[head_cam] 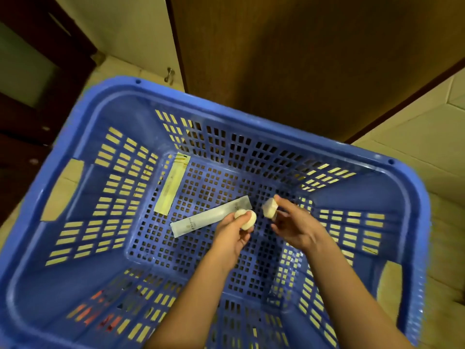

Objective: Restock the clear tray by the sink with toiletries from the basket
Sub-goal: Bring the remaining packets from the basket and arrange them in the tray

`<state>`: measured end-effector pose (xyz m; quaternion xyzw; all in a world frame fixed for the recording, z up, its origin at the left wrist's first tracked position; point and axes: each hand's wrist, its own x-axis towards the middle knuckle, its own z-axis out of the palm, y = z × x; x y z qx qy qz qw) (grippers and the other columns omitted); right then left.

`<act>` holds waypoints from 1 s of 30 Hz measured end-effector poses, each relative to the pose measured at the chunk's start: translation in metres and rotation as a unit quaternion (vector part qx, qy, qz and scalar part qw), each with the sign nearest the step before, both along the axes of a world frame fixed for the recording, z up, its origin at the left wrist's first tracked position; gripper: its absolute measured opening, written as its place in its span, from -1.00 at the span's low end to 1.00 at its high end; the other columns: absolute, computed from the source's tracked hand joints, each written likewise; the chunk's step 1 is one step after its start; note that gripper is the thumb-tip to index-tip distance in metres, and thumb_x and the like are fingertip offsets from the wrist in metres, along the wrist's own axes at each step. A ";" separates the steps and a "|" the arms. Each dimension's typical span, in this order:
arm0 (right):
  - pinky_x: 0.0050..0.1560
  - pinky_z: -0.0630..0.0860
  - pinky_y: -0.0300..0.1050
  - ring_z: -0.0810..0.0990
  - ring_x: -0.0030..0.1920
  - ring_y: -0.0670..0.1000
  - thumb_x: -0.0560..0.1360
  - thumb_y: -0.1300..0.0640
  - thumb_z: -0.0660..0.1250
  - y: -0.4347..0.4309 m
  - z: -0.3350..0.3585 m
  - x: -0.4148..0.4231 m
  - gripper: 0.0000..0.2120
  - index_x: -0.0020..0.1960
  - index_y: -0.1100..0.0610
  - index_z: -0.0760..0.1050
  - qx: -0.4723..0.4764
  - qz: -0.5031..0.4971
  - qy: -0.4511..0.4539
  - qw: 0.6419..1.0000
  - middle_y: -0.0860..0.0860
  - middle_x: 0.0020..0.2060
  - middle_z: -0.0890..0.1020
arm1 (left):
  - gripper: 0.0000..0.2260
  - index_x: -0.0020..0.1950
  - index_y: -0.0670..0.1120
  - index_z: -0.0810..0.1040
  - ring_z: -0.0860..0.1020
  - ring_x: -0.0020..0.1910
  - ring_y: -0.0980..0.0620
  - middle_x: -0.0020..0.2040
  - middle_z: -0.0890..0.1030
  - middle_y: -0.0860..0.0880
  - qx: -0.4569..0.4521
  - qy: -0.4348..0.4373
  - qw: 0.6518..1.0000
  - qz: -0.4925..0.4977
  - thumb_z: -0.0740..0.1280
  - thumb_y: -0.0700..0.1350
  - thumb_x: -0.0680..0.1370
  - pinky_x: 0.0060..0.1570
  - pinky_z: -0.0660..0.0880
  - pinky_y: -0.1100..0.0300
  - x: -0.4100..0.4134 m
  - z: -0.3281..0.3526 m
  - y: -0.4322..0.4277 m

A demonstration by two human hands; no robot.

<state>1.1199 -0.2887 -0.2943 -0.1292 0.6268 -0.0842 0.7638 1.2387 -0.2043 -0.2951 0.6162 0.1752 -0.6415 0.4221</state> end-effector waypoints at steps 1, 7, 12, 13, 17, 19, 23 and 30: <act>-0.32 0.52 -0.17 0.49 -0.32 -0.04 0.51 0.04 0.28 0.005 0.006 0.001 -0.83 -0.12 0.14 0.53 0.029 -0.041 -0.051 0.997 0.01 -0.35 0.60 | -0.95 -0.02 -0.09 0.54 0.49 -0.29 0.09 -0.17 0.57 -0.03 -0.013 0.000 1.000 0.002 0.32 -0.20 0.54 -0.31 0.42 0.29 -0.002 0.009 0.000; -0.15 0.65 -0.06 0.69 -0.11 0.07 0.09 0.10 0.61 0.023 0.062 0.002 -0.43 0.05 0.20 0.57 0.007 -0.136 -0.229 0.964 0.18 -0.02 0.68 | -0.92 -0.04 -0.08 0.54 0.51 -0.26 0.09 -0.16 0.58 -0.03 -0.092 -0.017 0.995 -0.025 0.33 -0.23 0.52 -0.25 0.44 0.30 -0.002 0.080 0.006; -0.22 0.64 -0.15 0.69 -0.11 0.07 0.49 0.11 0.19 0.031 0.137 -0.009 -0.73 0.08 0.21 0.54 -0.038 -0.125 -0.232 0.964 0.22 -0.01 0.67 | -0.82 0.11 -0.15 0.51 0.51 -0.28 0.09 -0.14 0.57 -0.04 -0.144 -0.056 0.985 -0.072 0.34 -0.25 0.51 -0.39 0.46 0.36 -0.005 0.143 0.019; -0.20 0.64 -0.15 0.68 -0.09 0.08 0.51 0.11 0.18 0.035 0.153 -0.012 -0.74 0.07 0.22 0.54 -0.051 -0.117 -0.233 0.964 0.22 -0.01 0.66 | -0.87 0.05 -0.15 0.53 0.50 -0.29 0.10 -0.17 0.57 -0.04 -0.156 -0.062 0.982 -0.082 0.33 -0.25 0.52 -0.39 0.45 0.36 -0.007 0.156 0.023; -0.15 0.61 -0.20 0.64 -0.09 0.07 0.48 0.30 0.22 0.055 0.207 -0.034 -0.80 0.06 0.19 0.52 -0.133 -0.089 -0.187 0.969 0.19 -0.04 0.65 | -0.93 -0.09 -0.10 0.54 0.51 -0.28 0.10 -0.20 0.59 -0.01 -0.182 -0.098 0.972 -0.114 0.34 -0.26 0.51 -0.30 0.44 0.32 -0.020 0.202 0.036; -0.20 0.60 -0.23 0.61 -0.13 0.08 0.52 0.38 0.17 0.070 0.230 -0.051 -0.78 0.07 0.18 0.49 -0.165 -0.088 -0.162 0.969 0.18 -0.04 0.64 | -0.92 -0.13 -0.08 0.54 0.52 -0.28 0.10 -0.21 0.59 -0.01 -0.180 -0.123 0.968 -0.122 0.35 -0.24 0.51 -0.28 0.44 0.31 -0.030 0.221 0.042; -0.24 0.61 -0.25 0.63 -0.21 0.05 0.53 0.40 0.17 0.100 0.264 -0.097 -0.81 0.09 0.27 0.46 -0.200 -0.100 -0.151 0.963 0.18 -0.03 0.62 | -0.94 -0.11 -0.07 0.56 0.51 -0.30 0.11 -0.19 0.60 -0.01 -0.198 -0.138 0.956 -0.165 0.34 -0.22 0.52 -0.36 0.41 0.33 -0.065 0.254 0.050; -0.28 0.58 -0.30 0.63 -0.31 -0.02 0.52 0.37 0.20 0.152 0.312 -0.231 -0.86 -0.05 0.23 0.51 -0.283 -0.153 -0.133 0.937 0.13 -0.21 0.62 | -0.99 -0.07 -0.10 0.53 0.50 -0.42 0.17 -0.30 0.57 0.01 -0.254 -0.125 0.934 -0.220 0.33 -0.20 0.53 -0.44 0.41 0.39 -0.186 0.303 0.069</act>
